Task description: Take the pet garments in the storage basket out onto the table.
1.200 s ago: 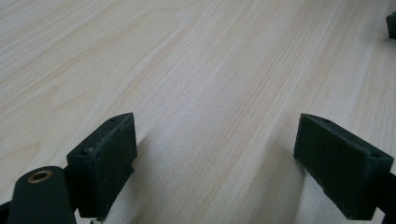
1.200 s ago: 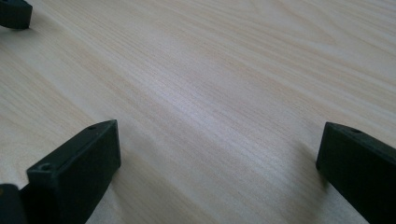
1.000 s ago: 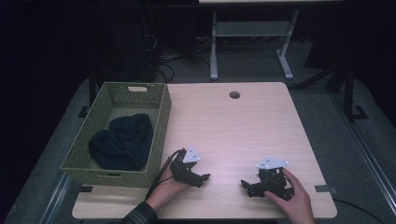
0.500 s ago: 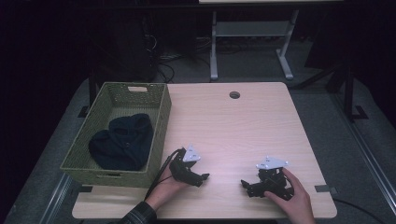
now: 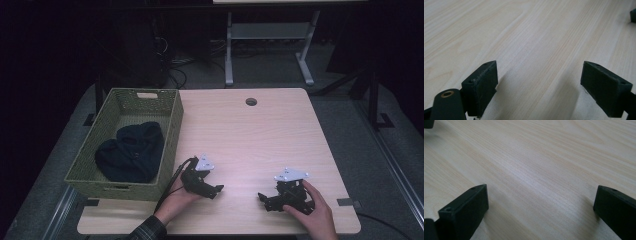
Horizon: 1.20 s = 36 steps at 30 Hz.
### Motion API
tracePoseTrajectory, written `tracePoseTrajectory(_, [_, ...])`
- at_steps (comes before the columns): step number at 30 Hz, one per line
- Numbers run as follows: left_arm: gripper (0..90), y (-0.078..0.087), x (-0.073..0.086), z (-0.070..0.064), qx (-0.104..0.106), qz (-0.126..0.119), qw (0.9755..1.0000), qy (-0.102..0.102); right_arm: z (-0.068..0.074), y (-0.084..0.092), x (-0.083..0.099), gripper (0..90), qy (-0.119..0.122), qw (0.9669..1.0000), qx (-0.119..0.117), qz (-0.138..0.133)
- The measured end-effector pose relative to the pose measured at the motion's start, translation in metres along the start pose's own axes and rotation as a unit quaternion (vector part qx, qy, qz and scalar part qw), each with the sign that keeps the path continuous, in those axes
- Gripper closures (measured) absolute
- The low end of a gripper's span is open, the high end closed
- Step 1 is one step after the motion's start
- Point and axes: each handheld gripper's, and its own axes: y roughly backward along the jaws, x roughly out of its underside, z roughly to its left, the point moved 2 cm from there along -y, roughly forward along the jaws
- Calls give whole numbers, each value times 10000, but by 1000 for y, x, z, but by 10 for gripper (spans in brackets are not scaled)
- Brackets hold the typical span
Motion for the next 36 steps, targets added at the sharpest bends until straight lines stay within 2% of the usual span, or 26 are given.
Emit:
tracePoseTrajectory(3, [138,1,-3,-1,-3,53,10000,-35,0,0,0,0,8,10000,2,3])
tracePoseTrajectory(18, [139,11,-14,1,7,-30,10000,-74,0,0,0,0,9,10000,2,1])
tracePoseTrajectory(36, [139,23,-25,5,44,-56,10000,-37,0,0,0,0,8,10000,1,1])
